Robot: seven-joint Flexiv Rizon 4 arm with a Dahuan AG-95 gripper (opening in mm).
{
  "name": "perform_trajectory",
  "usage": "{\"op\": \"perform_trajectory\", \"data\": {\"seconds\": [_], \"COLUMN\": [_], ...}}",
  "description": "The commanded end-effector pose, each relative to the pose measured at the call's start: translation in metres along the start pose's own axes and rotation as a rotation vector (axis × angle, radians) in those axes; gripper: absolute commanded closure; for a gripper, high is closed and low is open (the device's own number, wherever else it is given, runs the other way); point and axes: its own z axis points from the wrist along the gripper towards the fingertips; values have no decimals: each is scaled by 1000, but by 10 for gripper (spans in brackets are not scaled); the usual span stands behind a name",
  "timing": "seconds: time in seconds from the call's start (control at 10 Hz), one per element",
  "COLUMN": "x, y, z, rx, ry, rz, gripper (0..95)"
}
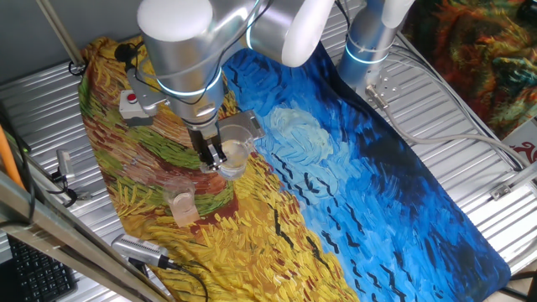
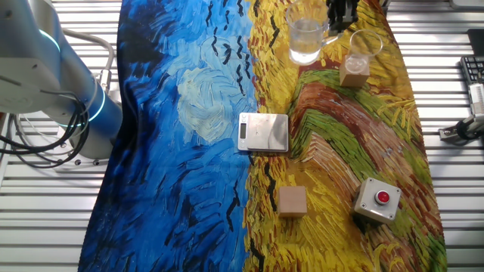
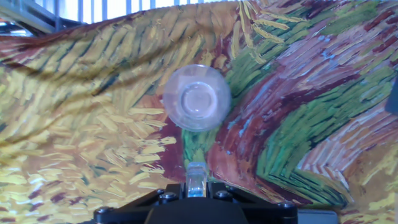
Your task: Pour the water from one cup into another empty cup
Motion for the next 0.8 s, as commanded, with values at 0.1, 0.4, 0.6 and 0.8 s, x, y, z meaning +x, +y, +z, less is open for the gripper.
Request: {"op": "perform_trajectory", "data": {"seconds": [0.1,0.4,0.6,0.8], "x": [-3,-8,-8,-7], "y": [5,14,15,16], "z": [0,3,6,7], "rx": [-2,-6,-6,-4], "ry": [5,0,-4,-3], "rz": [-4,-3,-9,-14], "gripper": [950,950,950,950]}}
